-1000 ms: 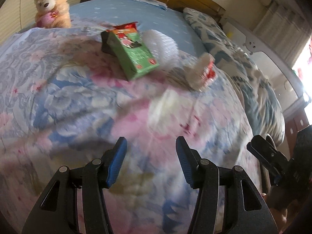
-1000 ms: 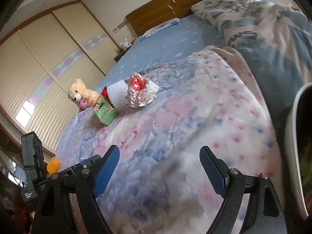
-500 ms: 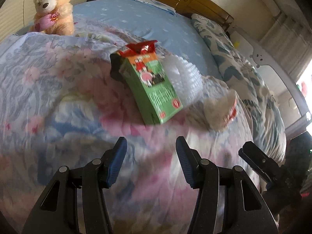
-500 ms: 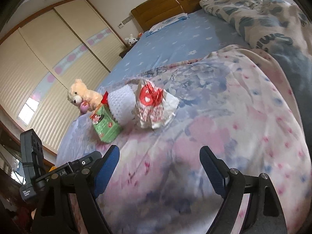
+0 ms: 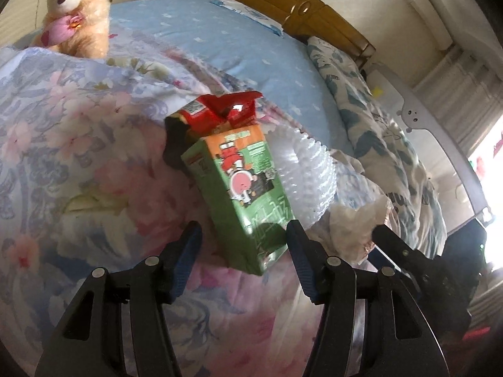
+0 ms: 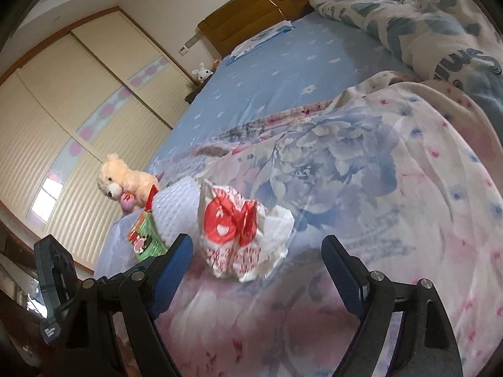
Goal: Collect trash
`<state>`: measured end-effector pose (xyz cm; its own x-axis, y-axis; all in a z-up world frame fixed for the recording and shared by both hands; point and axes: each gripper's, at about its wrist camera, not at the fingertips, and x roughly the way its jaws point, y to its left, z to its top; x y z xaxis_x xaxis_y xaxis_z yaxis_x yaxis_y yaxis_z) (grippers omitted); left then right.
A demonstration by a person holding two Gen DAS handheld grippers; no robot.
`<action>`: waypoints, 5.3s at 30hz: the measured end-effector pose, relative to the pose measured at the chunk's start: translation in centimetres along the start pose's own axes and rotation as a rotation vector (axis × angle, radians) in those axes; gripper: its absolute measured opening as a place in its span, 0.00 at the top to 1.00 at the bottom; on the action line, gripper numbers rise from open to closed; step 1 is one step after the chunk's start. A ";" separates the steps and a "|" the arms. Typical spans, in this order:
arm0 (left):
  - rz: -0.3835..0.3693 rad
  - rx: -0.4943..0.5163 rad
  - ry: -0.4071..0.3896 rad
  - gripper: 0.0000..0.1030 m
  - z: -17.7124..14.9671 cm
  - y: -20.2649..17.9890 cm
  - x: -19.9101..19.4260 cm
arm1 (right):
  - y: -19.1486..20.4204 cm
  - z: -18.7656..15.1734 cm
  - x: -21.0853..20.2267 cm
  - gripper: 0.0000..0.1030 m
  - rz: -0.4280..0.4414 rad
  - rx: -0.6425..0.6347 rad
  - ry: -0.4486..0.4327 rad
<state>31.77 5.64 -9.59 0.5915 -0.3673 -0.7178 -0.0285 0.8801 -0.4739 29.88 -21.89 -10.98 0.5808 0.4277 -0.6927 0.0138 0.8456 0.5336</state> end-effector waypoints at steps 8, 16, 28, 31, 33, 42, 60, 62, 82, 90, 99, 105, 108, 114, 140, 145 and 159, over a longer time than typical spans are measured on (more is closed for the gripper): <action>-0.011 0.091 -0.032 0.67 -0.5 -1.8 -1.1 | 0.9 -0.3 -0.2 0.58 -0.004 -0.049 -0.001; 0.003 0.160 -0.035 0.68 -3.9 -3.5 -3.7 | 0.5 -2.2 -3.4 0.62 0.009 -0.043 -0.003; -0.050 0.247 -0.007 0.68 -9.6 -7.3 -7.1 | -1.0 -6.0 -10.2 0.63 -0.003 -0.033 -0.042; -0.062 0.256 0.003 0.68 -10.6 -8.0 -7.6 | -1.4 -6.9 -11.7 0.63 -0.012 -0.032 -0.053; -0.074 0.251 0.011 0.68 -11.2 -8.5 -7.9 | -1.8 -7.7 -12.9 0.63 -0.020 -0.027 -0.065; -0.110 0.302 0.032 0.68 -14.3 -11.1 -9.2 | -3.3 -10.4 -17.3 0.63 -0.034 0.004 -0.109; -0.160 0.415 0.084 0.69 -18.5 -15.6 -9.5 | -6.2 -13.0 -23.3 0.63 -0.073 0.056 -0.192; -0.150 0.433 0.092 0.69 -18.9 -15.8 -9.2 | -6.5 -13.1 -23.5 0.63 -0.073 0.061 -0.193; -0.153 0.512 0.141 0.71 -20.5 -18.2 -7.6 | -8.0 -13.3 -25.0 0.63 -0.085 0.089 -0.215; -0.195 0.561 0.137 0.71 -20.4 -21.3 -7.9 | -10.0 -13.3 -27.2 0.63 -0.112 0.126 -0.258; -0.234 0.629 0.157 0.71 -21.2 -25.7 -7.3 | -12.5 -13.2 -29.8 0.63 -0.158 0.169 -0.297; -0.246 0.654 0.182 0.71 -22.0 -27.9 -6.5 | -14.0 -13.1 -31.2 0.63 -0.191 0.185 -0.314; -0.252 0.660 0.198 0.71 -22.3 -28.7 -5.9 | -14.7 -13.1 -31.7 0.63 -0.206 0.194 -0.323; -0.258 0.680 0.203 0.71 -22.5 -30.2 -5.4 | -16.1 -12.8 -32.2 0.63 -0.237 0.210 -0.331; -0.250 0.706 0.231 0.71 -22.1 -33.2 -2.7 | -18.9 -11.0 -31.9 0.63 -0.294 0.223 -0.314; -0.249 0.709 0.235 0.71 -22.1 -33.6 -2.3 | -19.0 -10.9 -31.8 0.62 -0.299 0.222 -0.312; -0.246 0.695 0.269 0.63 -22.0 -33.9 -1.4 | -19.3 -9.8 -30.9 0.51 -0.323 0.205 -0.272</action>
<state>14.19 -30.27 -3.74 0.2974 -0.5587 -0.7742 0.6416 0.7175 -0.2713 3.71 -48.24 -4.63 0.7121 0.0310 -0.7014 0.3734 0.8293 0.4157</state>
